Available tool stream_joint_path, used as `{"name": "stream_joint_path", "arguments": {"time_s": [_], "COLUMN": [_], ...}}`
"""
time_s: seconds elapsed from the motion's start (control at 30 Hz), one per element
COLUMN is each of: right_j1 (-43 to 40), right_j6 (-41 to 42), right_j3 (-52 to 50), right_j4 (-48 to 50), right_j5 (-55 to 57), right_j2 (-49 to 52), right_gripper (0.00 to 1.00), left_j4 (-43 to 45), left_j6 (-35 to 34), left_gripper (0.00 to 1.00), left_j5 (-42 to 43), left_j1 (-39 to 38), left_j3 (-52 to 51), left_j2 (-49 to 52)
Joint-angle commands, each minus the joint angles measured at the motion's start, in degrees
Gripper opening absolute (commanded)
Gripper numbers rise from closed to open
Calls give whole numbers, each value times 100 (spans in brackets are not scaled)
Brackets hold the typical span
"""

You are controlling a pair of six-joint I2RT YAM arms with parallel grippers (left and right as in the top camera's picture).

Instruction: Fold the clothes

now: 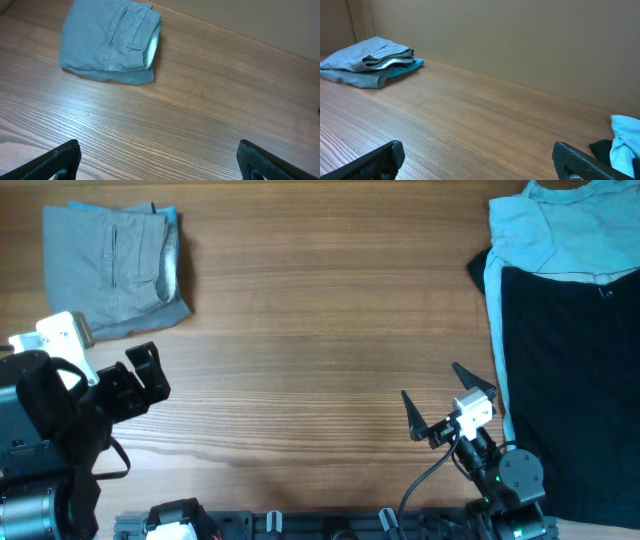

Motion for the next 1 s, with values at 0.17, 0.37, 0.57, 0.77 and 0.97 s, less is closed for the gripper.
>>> {"name": "stream_joint_path", "arguments": {"time_s": [0.17, 0.37, 0.57, 0.77, 0.97], "right_j1": [-44, -44, -44, -46, -125], "right_j6": [63, 4, 17, -66, -310], "right_j3": [-9, -9, -9, 55, 448], "right_j4": [35, 35, 389, 2162, 2229], "right_j5": [-114, -107, -116, -144, -310], "right_j2": [-70, -70, -72, -57, 463], "right_gripper": [100, 100, 100, 100, 100], "left_j4": [17, 17, 17, 17, 17], "left_j6": [-52, -55, -55, -55, -55], "left_gripper": [100, 100, 100, 100, 100], "left_j5": [-76, -76, -76, -76, -76], "left_j1": [-42, -42, -42, -42, -42], "left_j3": [-26, -26, -26, -26, -26], "left_j2": [-9, -9, -9, -9, -9]}}
